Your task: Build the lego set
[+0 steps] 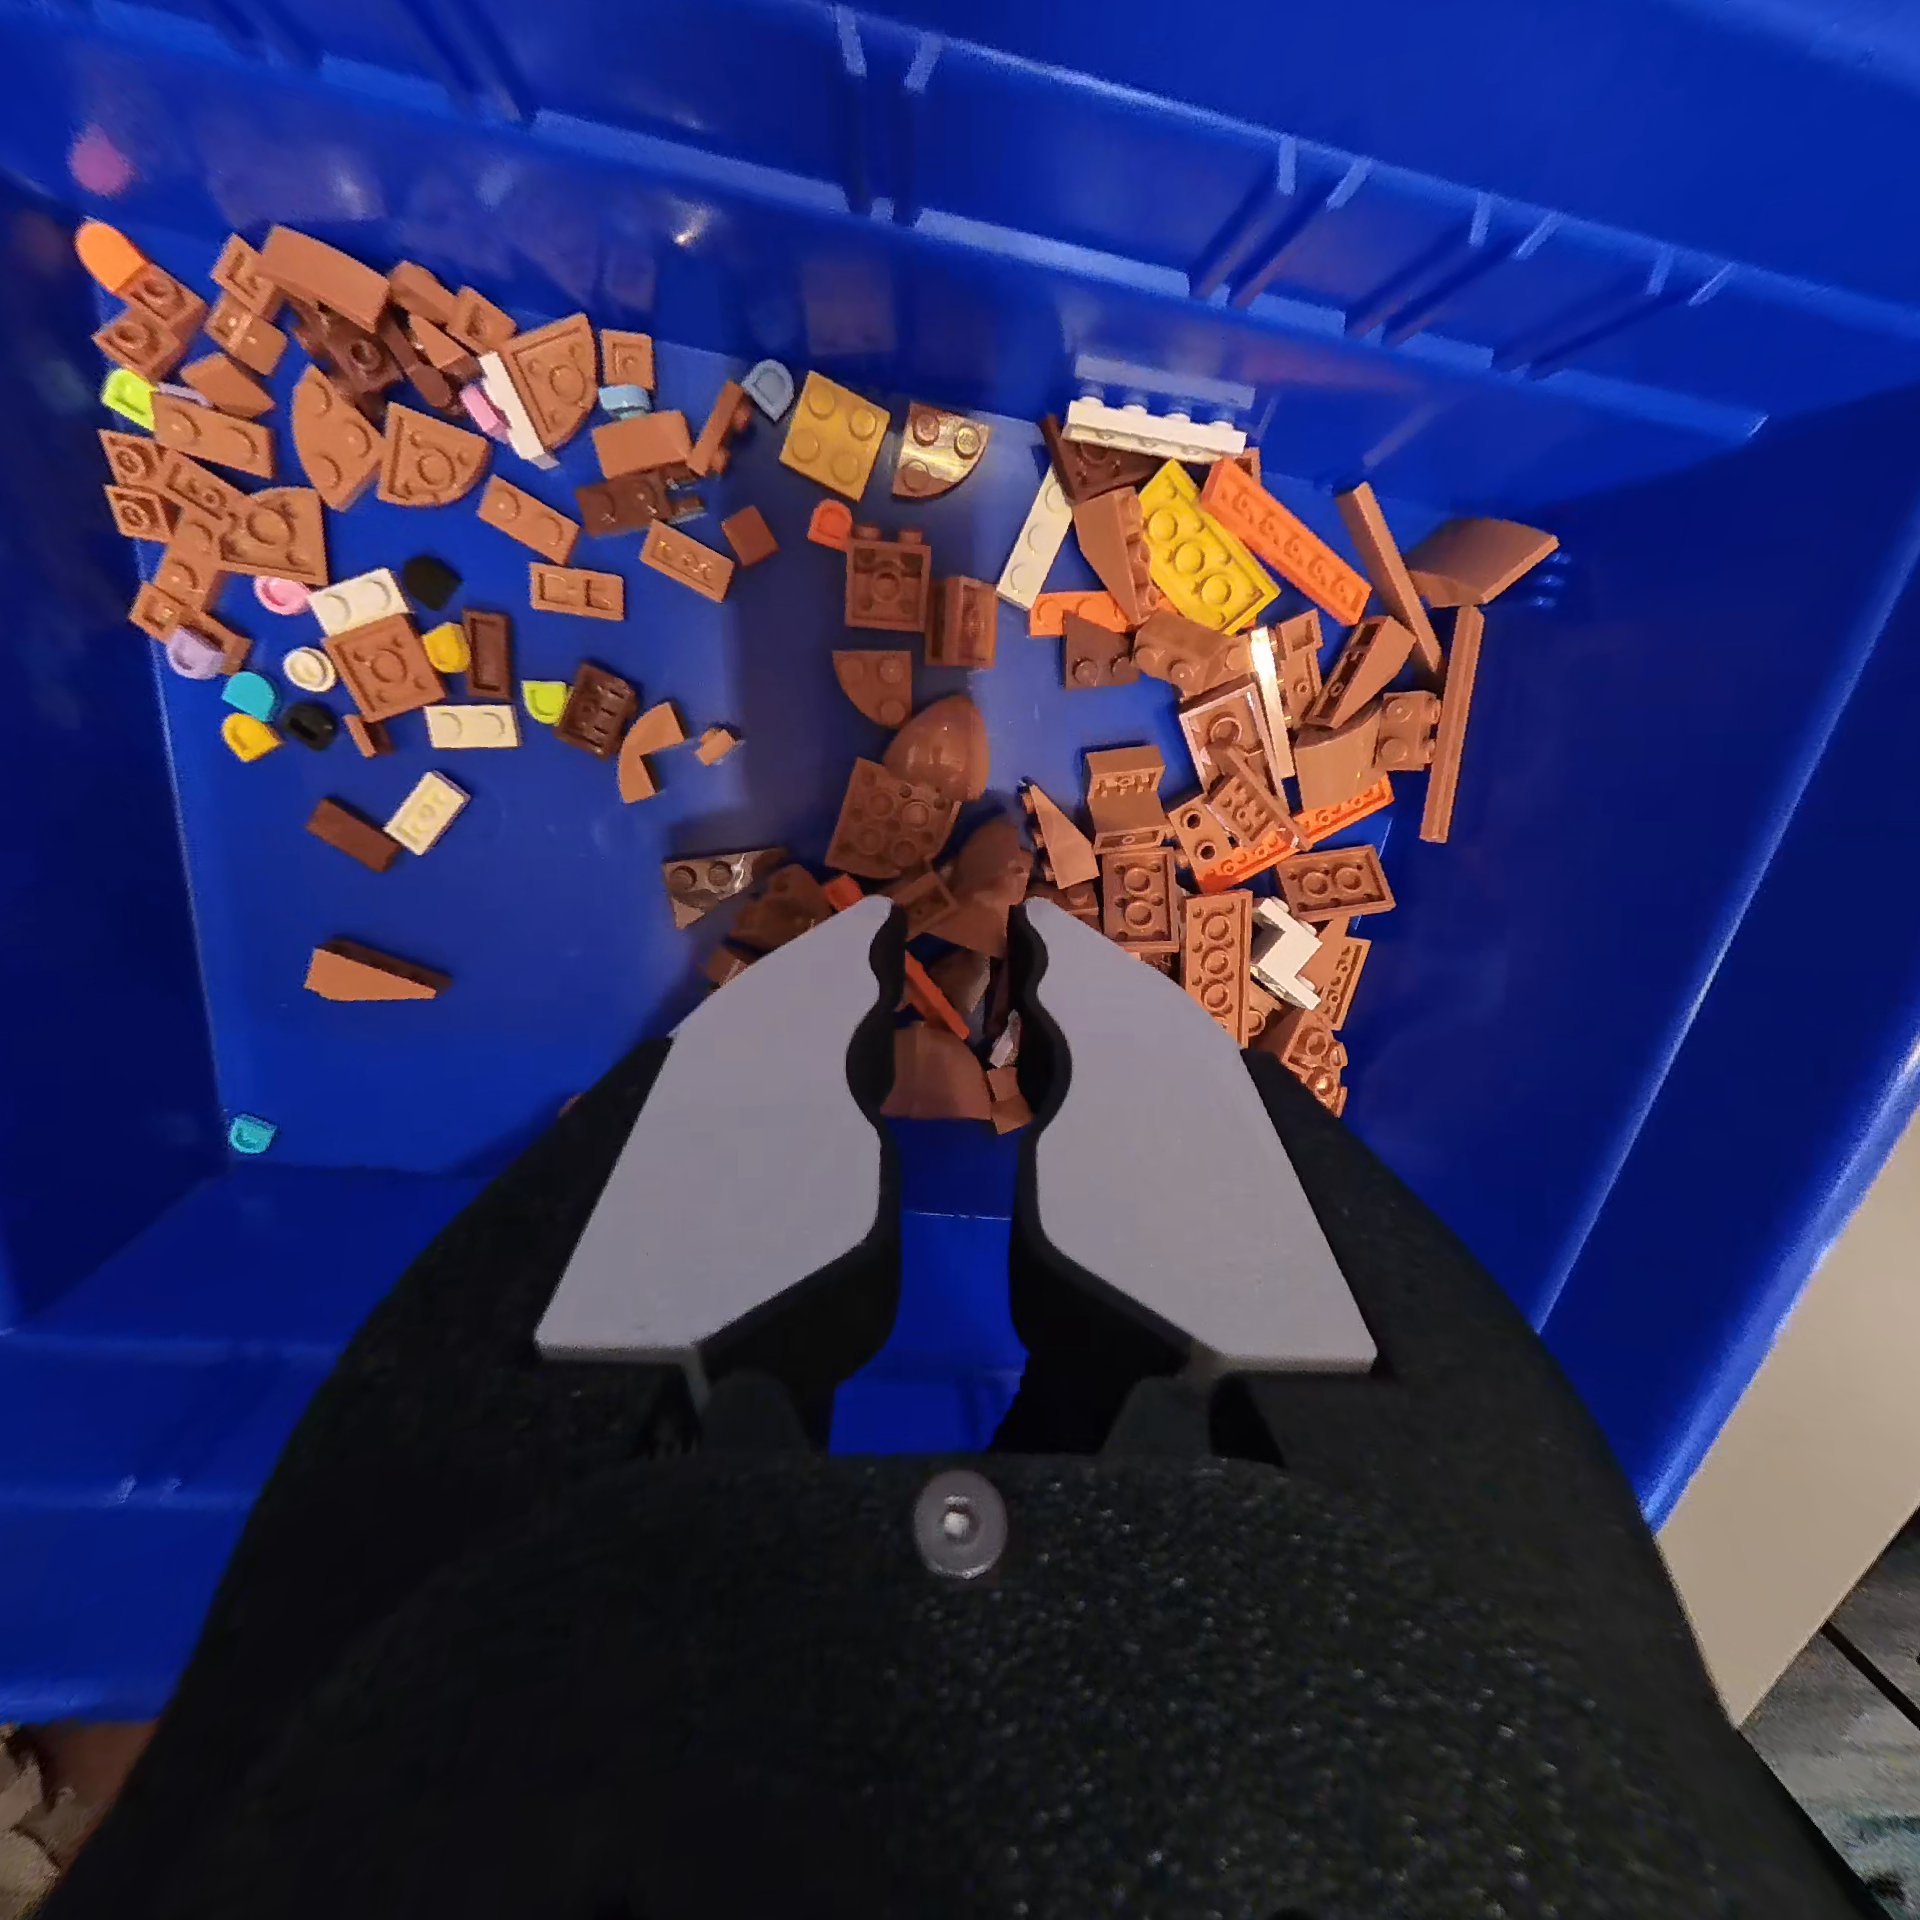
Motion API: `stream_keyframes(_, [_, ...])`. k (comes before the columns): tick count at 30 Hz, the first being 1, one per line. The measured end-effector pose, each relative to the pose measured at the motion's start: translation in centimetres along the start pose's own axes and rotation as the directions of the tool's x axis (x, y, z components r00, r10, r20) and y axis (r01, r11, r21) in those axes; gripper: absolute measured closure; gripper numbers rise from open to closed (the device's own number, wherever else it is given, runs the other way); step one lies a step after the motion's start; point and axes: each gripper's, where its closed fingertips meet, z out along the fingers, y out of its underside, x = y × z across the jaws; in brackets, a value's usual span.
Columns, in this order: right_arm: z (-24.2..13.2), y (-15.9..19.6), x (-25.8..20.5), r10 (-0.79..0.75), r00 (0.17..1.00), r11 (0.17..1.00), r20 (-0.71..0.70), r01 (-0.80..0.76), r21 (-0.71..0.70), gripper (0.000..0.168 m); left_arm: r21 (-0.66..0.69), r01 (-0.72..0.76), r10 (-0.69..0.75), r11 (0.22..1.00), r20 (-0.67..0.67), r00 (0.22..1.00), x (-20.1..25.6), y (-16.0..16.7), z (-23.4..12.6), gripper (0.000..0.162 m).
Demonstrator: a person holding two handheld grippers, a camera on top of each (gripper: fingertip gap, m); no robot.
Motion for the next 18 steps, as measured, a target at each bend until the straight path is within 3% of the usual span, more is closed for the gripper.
stream_keyframes(9, [0.1,-2.1,-1.2,-0.044,0.998,0.999,0.034,0.044,0.018,0.149,-0.002,-0.001,0.001,1.000,0.001,1.000,0.0,0.0,0.1,0.140])
stream_keyframes(18, [3.1,-4.3,-0.9,-0.091,0.992,0.995,0.086,0.093,-0.022,0.147,-0.001,-0.004,0.004,1.000,0.002,1.000,0.1,0.0,0.1,0.140])
